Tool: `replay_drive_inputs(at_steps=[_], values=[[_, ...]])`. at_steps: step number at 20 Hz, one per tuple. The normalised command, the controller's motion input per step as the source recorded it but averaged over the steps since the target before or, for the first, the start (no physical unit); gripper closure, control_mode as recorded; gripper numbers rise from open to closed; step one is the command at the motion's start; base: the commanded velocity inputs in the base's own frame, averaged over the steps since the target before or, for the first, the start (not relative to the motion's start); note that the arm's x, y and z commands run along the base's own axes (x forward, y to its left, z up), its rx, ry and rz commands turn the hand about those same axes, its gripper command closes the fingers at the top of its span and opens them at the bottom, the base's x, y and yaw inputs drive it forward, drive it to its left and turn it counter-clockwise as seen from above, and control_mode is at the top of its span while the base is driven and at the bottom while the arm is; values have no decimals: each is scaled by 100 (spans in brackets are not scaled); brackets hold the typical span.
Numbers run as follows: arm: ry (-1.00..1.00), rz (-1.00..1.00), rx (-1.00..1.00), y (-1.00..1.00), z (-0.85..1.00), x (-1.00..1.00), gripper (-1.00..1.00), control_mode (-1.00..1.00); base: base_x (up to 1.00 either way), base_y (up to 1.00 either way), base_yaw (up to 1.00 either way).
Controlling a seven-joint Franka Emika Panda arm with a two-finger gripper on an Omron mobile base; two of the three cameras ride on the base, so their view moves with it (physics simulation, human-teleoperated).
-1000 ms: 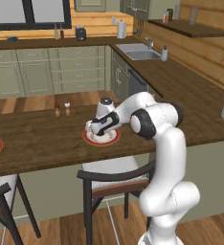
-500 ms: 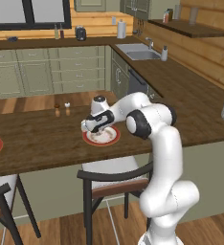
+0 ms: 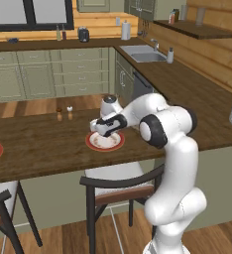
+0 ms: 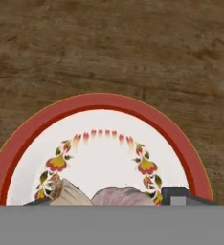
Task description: Pick the chicken drumstick and garlic from their plates and place them in the bowl. Then put the bowl in the fridge.
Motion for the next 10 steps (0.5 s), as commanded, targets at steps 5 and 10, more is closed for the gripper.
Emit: replay_drive_inputs(at_steps=[5,10], values=[[-14,0,0,-93,46,1,100,-100,0,0,0],[-1,0,0,-95,58,11,100,-100,0,0,0]])
